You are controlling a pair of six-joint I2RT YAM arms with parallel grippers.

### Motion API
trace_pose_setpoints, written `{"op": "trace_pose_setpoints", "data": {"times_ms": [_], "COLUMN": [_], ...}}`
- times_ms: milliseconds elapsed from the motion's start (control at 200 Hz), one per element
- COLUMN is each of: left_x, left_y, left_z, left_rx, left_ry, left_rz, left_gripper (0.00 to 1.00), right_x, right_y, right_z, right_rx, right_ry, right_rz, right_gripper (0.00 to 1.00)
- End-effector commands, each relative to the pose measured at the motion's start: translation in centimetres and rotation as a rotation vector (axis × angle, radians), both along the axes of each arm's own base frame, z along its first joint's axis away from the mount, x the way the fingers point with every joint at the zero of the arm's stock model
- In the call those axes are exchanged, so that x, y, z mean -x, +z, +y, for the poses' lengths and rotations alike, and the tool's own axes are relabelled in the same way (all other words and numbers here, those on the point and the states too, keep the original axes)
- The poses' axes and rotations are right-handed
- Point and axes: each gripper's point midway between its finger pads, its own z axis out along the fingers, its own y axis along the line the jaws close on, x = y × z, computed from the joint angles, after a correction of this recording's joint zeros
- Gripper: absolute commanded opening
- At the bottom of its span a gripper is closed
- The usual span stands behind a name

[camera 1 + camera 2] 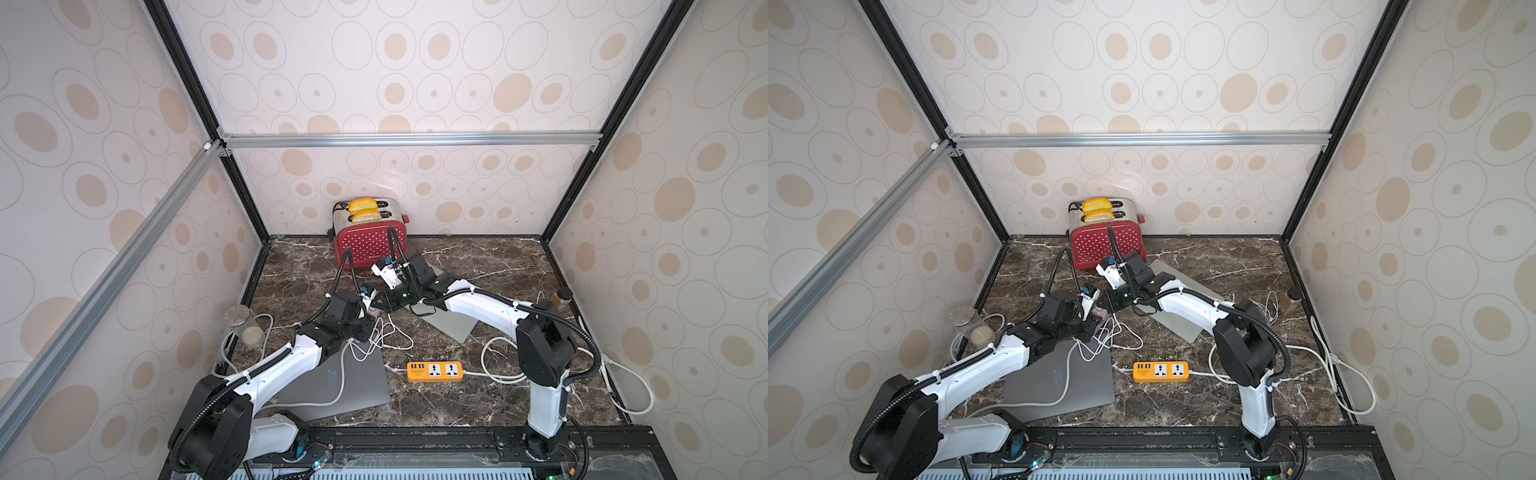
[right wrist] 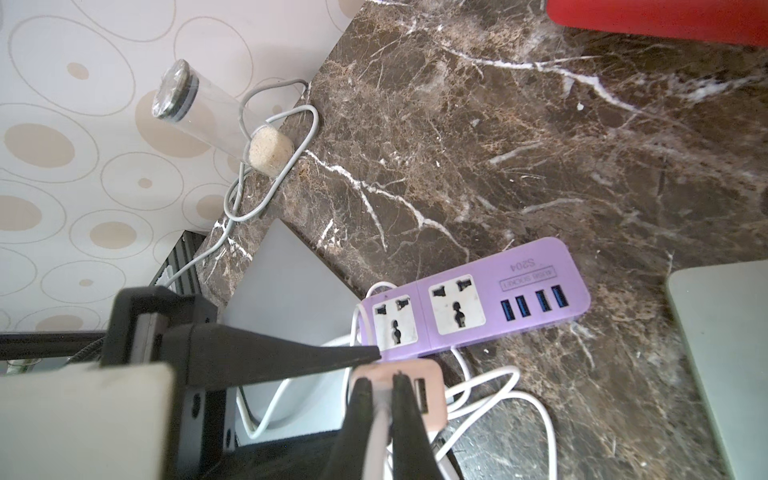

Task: Unplug the laptop charger
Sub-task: Remove the charging cable from the plug.

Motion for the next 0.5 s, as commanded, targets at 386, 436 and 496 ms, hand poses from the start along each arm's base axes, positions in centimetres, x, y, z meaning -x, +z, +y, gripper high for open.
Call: {"op": "trace_pose_setpoints", "data": {"times_ms": [386, 436, 496], "left_x": [-0.9, -0.8, -0.7], "left_y": [1.6, 1.3, 1.0], "left_z": [1.6, 1.4, 1.3], "left_rx": [0.056, 0.056, 0.057], "left_ry": [0.060, 0.049, 0.043], "left_rz": [-0.063, -0.051, -0.042], "left_gripper": [0.03, 0.02, 0.02], "right_x": [-1.3, -1.5, -1.8], "right_y": [0.0, 0.3, 0.8], "right_z": [-1.2, -1.2, -1.2], "right_rx": [-0.047, -0.030, -0.023], "right_ry": [-0.085, -0.081, -0.082], "right_rz": [0.059, 0.042, 0.023], "right_gripper": [0.00, 0.00, 0.00]}}
